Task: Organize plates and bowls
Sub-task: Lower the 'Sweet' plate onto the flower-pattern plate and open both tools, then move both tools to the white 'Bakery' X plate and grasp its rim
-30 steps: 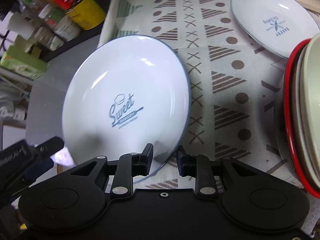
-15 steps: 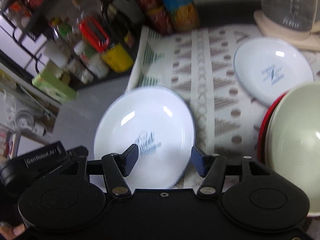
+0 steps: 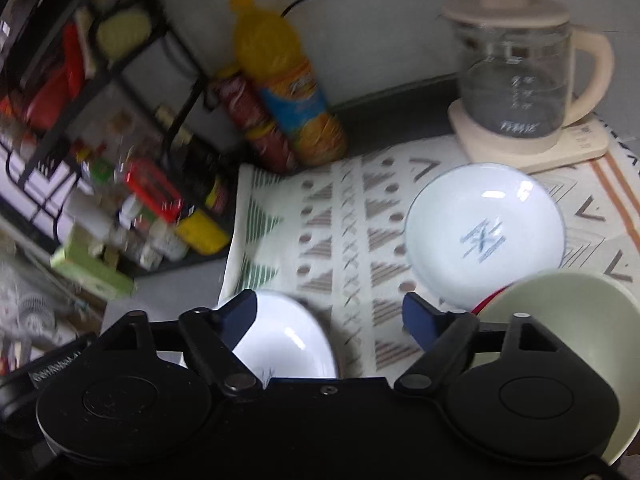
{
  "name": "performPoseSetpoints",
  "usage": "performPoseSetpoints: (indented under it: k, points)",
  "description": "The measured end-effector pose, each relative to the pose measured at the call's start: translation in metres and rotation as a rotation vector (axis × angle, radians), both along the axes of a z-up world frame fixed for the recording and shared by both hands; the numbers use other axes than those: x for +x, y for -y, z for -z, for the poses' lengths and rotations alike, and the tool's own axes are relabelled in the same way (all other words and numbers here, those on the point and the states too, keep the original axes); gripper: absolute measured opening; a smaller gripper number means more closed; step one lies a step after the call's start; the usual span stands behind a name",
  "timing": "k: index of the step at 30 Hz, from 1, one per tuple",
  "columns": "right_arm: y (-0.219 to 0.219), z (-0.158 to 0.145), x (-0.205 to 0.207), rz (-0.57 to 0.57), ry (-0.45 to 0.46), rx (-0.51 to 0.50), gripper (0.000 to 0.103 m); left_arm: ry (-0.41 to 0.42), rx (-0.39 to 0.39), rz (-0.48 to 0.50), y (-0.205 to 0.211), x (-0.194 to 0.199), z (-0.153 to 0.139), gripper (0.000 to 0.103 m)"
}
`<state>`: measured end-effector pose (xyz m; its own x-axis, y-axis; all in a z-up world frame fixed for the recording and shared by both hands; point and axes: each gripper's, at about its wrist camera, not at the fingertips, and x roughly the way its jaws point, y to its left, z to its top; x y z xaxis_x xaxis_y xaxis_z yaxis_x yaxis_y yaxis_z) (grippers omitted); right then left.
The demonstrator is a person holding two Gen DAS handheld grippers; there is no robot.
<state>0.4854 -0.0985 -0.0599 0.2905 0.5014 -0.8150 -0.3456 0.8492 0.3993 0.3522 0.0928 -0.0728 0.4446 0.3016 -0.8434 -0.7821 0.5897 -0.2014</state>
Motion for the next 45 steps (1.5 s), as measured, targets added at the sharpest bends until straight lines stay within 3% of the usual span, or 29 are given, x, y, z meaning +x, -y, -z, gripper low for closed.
performPoseSetpoints:
  k: [7, 12, 17, 24, 30, 35, 40, 45]
  points:
    - [0.038, -0.002, 0.035, 0.118, 0.002, 0.003, 0.082, 0.013, -0.026, 0.126, 0.014, 0.052, -0.003, 0.083]
    - [0.063, 0.006, 0.060, 0.140, -0.030, -0.034, 0.082, 0.025, -0.049, 0.223, 0.030, 0.089, 0.000, 0.083]
    - [0.093, 0.013, 0.083, 0.215, -0.043, -0.024, 0.078, 0.026, -0.052, 0.273, 0.047, 0.126, 0.006, 0.083]
    - [0.127, 0.046, 0.114, 0.246, -0.201, -0.004, 0.072, 0.001, -0.120, 0.317, 0.060, 0.162, 0.037, 0.082]
    - [0.149, 0.074, 0.130, 0.233, -0.281, 0.007, 0.056, -0.026, -0.174, 0.362, 0.072, 0.180, 0.069, 0.078]
    - [0.161, 0.103, 0.144, 0.201, -0.369, 0.057, 0.046, -0.047, -0.233, 0.356, 0.077, 0.188, 0.092, 0.059]
    - [0.167, 0.125, 0.154, 0.154, -0.407, 0.071, 0.045, -0.067, -0.244, 0.358, 0.079, 0.193, 0.106, 0.050]
    - [0.164, 0.143, 0.152, 0.126, -0.423, 0.084, 0.034, -0.098, -0.253, 0.356, 0.082, 0.195, 0.116, 0.038]
